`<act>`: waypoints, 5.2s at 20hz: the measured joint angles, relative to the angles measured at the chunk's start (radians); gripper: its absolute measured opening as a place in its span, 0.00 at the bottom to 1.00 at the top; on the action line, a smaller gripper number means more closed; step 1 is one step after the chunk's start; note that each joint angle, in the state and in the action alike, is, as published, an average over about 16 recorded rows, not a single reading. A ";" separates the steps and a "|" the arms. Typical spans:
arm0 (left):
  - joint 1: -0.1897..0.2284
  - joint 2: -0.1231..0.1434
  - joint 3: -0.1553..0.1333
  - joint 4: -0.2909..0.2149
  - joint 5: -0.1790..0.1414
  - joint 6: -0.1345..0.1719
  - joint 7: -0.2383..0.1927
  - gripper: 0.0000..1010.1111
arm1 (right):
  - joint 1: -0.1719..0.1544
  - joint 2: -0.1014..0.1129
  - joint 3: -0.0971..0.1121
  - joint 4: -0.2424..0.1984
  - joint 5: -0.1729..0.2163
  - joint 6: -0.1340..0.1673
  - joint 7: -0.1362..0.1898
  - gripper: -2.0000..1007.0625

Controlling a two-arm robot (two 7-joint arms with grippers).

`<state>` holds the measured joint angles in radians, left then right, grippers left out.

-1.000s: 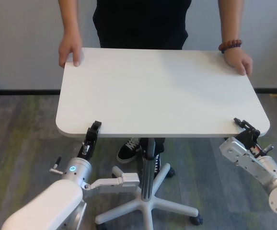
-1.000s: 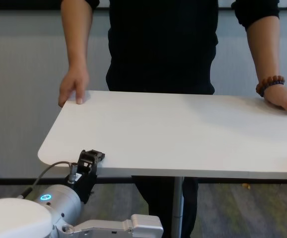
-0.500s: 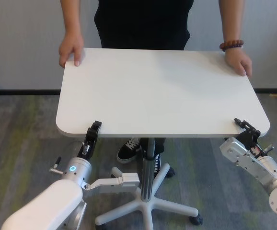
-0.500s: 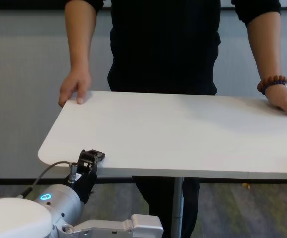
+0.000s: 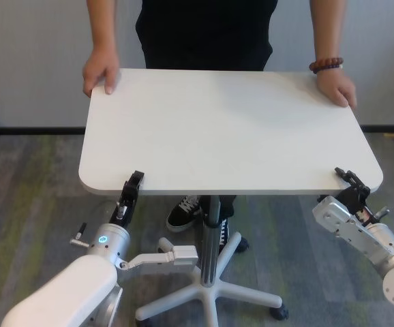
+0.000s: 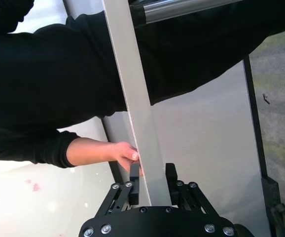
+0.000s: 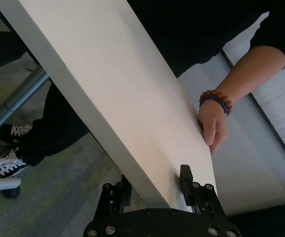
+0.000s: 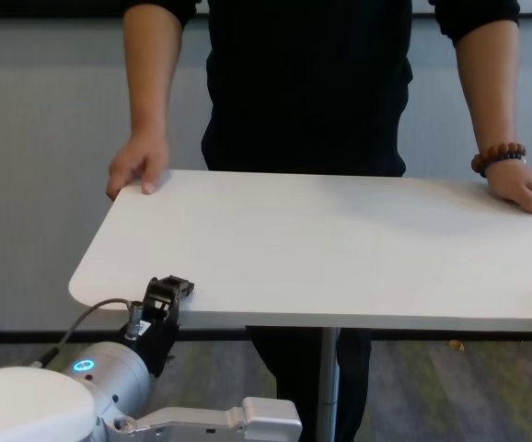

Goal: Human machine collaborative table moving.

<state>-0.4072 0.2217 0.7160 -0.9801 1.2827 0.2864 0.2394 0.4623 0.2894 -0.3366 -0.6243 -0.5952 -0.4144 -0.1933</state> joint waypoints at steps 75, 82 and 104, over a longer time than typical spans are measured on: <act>0.304 0.125 -0.254 -0.544 -0.571 -0.415 -0.212 0.99 | -0.142 -0.070 0.050 -0.383 0.793 -0.159 0.734 0.99; 0.298 0.143 -0.289 -0.572 -0.561 -0.403 -0.196 0.99 | -0.134 -0.062 0.032 -0.409 0.784 -0.172 0.738 0.99; 0.301 0.152 -0.305 -0.560 -0.561 -0.411 -0.192 0.99 | -0.127 -0.061 0.021 -0.397 0.781 -0.178 0.739 0.99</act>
<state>-0.1061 0.3734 0.4110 -1.5403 0.7216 -0.1243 0.0474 0.3353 0.2286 -0.3151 -1.0210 0.1858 -0.5921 0.5460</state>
